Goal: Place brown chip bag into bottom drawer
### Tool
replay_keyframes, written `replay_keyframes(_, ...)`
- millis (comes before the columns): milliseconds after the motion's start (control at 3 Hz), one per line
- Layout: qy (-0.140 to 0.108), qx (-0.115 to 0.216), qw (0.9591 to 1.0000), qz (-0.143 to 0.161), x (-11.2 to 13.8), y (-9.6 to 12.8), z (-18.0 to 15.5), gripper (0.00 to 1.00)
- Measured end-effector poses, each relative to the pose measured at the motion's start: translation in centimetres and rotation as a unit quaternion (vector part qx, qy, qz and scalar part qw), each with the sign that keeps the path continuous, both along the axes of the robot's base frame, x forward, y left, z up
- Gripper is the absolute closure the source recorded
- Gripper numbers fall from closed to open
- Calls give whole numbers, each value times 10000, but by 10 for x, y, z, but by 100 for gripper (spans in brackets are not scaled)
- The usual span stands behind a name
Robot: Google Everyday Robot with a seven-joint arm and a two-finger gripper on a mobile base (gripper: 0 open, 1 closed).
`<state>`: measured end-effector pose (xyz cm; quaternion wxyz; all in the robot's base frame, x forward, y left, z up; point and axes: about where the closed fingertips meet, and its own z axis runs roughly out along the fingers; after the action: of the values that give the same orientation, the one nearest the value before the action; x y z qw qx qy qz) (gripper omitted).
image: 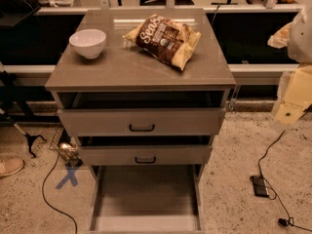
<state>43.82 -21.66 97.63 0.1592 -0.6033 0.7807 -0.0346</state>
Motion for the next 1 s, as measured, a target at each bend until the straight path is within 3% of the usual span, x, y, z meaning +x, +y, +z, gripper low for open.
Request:
replay_keyframes(333, 0, 0, 10000, 0, 0, 0, 0, 0)
replay_keyframes(667, -460, 440, 9979, -150, 40, -4, 8, 0)
replay_keyframes(1000, -837, 916, 9920, -213, 107, 1, 20, 0)
